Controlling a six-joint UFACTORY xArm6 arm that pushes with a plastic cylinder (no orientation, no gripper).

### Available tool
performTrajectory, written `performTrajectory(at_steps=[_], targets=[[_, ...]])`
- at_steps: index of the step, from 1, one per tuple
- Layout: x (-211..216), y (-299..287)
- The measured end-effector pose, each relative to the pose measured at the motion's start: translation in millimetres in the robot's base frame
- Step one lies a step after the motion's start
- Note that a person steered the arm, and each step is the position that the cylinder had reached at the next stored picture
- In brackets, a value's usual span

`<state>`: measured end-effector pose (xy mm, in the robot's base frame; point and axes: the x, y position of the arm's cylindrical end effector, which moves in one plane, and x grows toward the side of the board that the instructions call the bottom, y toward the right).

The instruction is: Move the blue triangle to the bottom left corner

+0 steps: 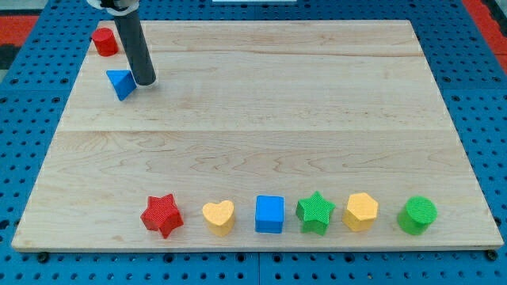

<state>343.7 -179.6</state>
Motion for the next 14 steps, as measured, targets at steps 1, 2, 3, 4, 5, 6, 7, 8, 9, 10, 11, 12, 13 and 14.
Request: performTrajectory(at_steps=[1, 2, 3, 4, 5, 6, 7, 8, 9, 10, 11, 12, 13, 14], targets=[[-29, 8], [-33, -16], [-32, -32], [-23, -33], [-5, -35], [10, -35], [24, -35], [40, -35], [54, -35], [70, -35], [86, -35], [100, -36], [113, -39], [123, -43]])
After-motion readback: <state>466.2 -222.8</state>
